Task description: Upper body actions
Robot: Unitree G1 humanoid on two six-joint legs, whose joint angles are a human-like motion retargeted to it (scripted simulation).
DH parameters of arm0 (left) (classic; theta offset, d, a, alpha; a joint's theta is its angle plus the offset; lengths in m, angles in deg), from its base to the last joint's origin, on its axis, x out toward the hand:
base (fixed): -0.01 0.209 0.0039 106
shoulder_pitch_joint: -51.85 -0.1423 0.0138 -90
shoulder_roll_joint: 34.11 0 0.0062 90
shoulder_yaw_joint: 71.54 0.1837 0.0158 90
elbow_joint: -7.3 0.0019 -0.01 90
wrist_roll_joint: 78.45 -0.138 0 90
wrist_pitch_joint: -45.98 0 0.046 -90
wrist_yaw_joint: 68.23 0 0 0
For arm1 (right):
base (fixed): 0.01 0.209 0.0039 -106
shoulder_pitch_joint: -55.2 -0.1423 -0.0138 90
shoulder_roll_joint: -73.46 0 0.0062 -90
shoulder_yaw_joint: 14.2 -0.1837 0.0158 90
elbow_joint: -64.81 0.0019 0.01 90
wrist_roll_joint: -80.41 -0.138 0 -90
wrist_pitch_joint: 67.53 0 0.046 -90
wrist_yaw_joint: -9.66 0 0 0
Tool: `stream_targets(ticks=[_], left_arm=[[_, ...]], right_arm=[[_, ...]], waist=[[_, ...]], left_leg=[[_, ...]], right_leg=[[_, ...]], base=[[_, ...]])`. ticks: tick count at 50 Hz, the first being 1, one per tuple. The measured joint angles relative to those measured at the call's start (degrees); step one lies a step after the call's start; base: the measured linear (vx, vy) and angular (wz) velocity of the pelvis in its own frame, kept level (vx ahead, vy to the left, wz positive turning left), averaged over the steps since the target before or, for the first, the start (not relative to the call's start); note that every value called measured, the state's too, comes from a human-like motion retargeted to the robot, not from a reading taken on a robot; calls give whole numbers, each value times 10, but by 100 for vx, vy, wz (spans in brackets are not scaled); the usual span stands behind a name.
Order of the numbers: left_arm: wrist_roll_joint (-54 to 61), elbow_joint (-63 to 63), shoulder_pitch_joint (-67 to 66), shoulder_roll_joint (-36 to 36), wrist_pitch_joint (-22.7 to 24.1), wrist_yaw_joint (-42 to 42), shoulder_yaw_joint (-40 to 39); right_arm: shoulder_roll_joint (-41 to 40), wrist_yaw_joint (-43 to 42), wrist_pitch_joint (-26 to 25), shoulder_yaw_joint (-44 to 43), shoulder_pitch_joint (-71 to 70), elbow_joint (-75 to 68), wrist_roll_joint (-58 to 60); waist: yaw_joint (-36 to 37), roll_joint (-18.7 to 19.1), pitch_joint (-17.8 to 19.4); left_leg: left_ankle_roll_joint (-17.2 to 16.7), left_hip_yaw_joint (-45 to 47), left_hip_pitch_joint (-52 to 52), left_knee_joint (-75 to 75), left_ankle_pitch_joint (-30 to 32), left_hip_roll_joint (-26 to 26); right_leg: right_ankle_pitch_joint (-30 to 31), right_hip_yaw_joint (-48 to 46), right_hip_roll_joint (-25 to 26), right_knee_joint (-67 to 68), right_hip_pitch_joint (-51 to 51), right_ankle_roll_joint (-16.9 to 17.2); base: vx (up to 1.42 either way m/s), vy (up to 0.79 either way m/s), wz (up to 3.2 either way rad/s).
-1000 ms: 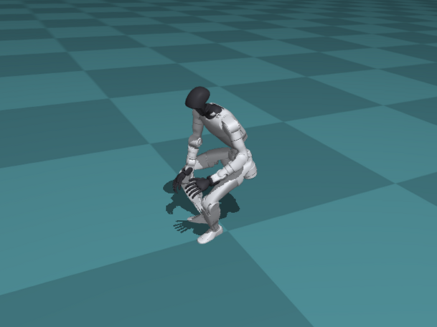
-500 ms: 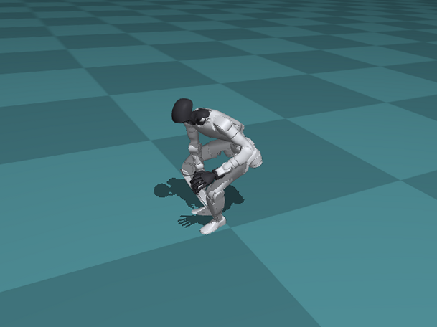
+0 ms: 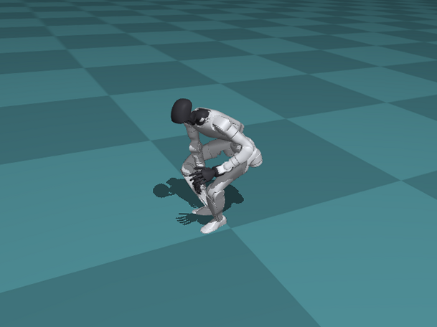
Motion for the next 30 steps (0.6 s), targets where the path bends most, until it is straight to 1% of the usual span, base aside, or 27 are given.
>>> stream_targets(ticks=[3, 6, 10, 15, 16, 18, 22, 25, 30], left_arm=[[12, 5, 4, -2, 10, -2, 2], [17, 4, 11, -5, 37, 16, 5], [29, -18, 33, -14, 103, 68, 20], [111, -66, 83, -45, 199, 91, 76], [129, -74, 93, -53, 207, 93, 88], [167, -89, 114, -69, 211, 96, 110], [223, -110, 147, -97, 188, 91, 144], [259, -114, 162, -111, 170, 86, 158], [324, -114, 174, -130, 154, 75, 170]], right_arm=[[2, 43, -7, -2, -4, -1, -13], [5, 42, -6, -5, -5, 3, -18], [5, 42, -5, -7, -9, 6, -9], [6, 50, -8, -10, -19, 8, -6], [7, 52, -9, -11, -21, 9, -8], [8, 55, -11, -14, -26, 10, -13], [13, 57, -14, -19, -31, 15, -23], [17, 56, -17, -22, -34, 18, -27], [19, 56, -22, -21, -37, 19, -29]], waist=[[0, -1, 0], [1, 0, 0], [-1, -4, 0], [-3, -14, 0], [-3, -15, 0], [-3, -18, 0], [0, -23, 0], [2, -28, 0], [1, -38, 0]], left_leg=[[0, 0, 0, 1, 1, 1], [1, 1, 0, 1, 3, 1], [2, 3, 0, 2, 4, 2], [0, 2, 0, 1, 10, 0], [0, 1, 0, 1, 11, 0], [1, 0, 1, 1, 12, 1], [2, -1, 5, 1, 14, 4], [2, -1, 9, 2, 15, 7], [4, 5, 19, 3, 15, 10]], right_leg=[[1, 1, 0, 0, 0, 0], [2, 2, -1, 0, 0, -1], [5, 3, -2, 0, 0, -1], [6, 5, -3, 1, 0, -3], [7, 4, -3, 1, 0, -4], [8, 4, -3, 0, 1, -5], [11, 3, -2, 0, 5, -7], [13, 4, -2, 0, 7, -7], [16, 11, -4, 2, 10, -7]], base=[[0, 0, 0], [0, 0, 0], [0, 0, 0], [0, 0, 0], [0, 0, 0], [-6, 2, -5], [-3, 2, -4], [0, 0, 0], [0, 0, 0]])
